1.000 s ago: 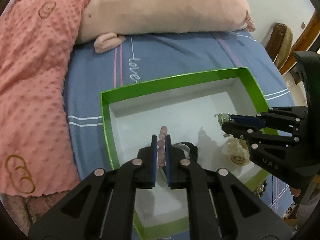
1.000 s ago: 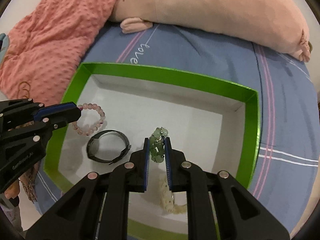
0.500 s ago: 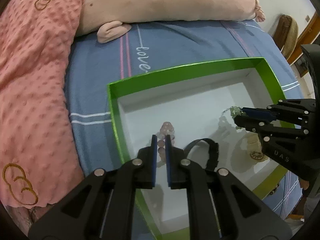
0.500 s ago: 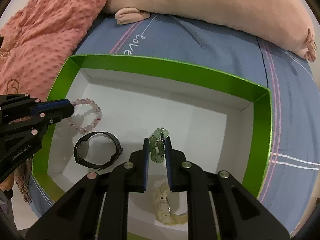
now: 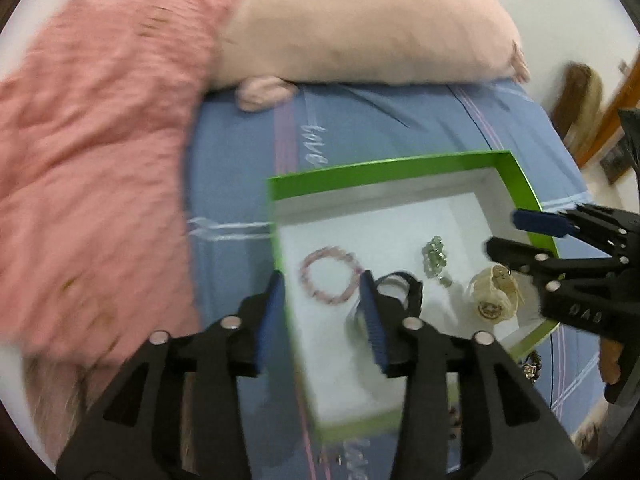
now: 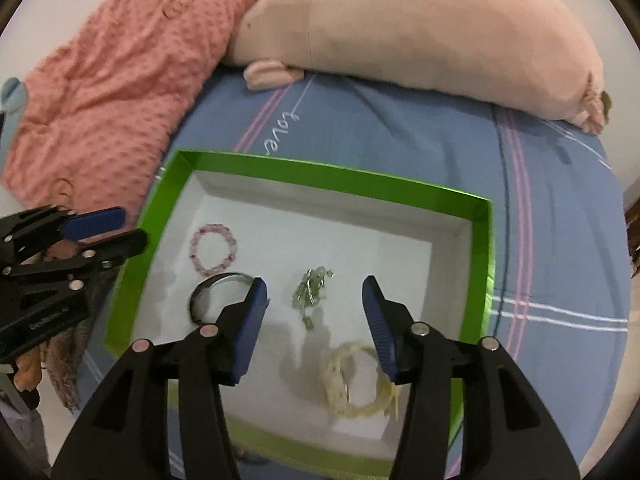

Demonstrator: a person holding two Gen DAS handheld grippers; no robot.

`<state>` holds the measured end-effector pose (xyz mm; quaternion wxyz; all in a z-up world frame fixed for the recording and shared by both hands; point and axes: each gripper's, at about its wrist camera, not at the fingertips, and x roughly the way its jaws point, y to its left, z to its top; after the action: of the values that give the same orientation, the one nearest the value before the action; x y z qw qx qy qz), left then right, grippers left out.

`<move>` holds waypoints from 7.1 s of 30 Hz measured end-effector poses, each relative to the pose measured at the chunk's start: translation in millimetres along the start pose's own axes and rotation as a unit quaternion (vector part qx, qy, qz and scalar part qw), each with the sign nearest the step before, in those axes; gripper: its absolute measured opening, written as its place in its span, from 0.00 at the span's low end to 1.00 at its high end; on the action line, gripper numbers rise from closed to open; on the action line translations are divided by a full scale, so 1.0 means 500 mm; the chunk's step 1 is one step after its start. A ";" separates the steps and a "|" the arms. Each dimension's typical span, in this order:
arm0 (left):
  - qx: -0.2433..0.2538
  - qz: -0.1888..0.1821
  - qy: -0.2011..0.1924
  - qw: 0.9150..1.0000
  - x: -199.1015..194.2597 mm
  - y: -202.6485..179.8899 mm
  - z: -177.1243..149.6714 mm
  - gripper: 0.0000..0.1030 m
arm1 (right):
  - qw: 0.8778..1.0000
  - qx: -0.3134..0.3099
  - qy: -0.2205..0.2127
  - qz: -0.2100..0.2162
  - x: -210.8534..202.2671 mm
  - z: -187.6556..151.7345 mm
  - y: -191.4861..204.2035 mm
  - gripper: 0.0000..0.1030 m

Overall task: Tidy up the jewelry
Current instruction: 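Move the right tool over the wooden bead bracelet with silver charm, then close the right tool on the wooden bead bracelet and lift it, then hold the wooden bracelet up with the right tool while the left tool grasps the red-and-pink bead bracelet, then carry both bracelets over the green box with both tools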

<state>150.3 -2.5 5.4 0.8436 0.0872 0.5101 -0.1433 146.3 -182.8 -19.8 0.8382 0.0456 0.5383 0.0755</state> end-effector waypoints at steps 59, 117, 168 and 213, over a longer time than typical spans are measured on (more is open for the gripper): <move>-0.006 0.003 0.072 0.997 0.011 -0.134 -0.311 0.55 | 0.994 0.096 0.042 -0.041 0.019 -0.328 -0.031 0.13; -0.044 -0.079 0.082 0.993 0.030 -0.064 -0.314 0.60 | 0.993 0.086 0.067 -0.036 -0.001 -0.393 -0.040 0.10; 0.008 -0.072 0.016 0.997 -0.052 -0.064 -0.264 0.07 | 0.992 0.113 -0.001 -0.050 -0.125 -0.324 -0.068 0.10; 0.022 -0.057 -0.106 0.993 -0.175 -0.098 -0.076 0.08 | 0.992 0.027 -0.122 -0.036 -0.204 -0.105 0.025 0.10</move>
<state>63.7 -24.3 65.2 0.8810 0.0614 0.4190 -0.2107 55.9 -188.5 51.7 0.8982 0.0578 0.4351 0.0251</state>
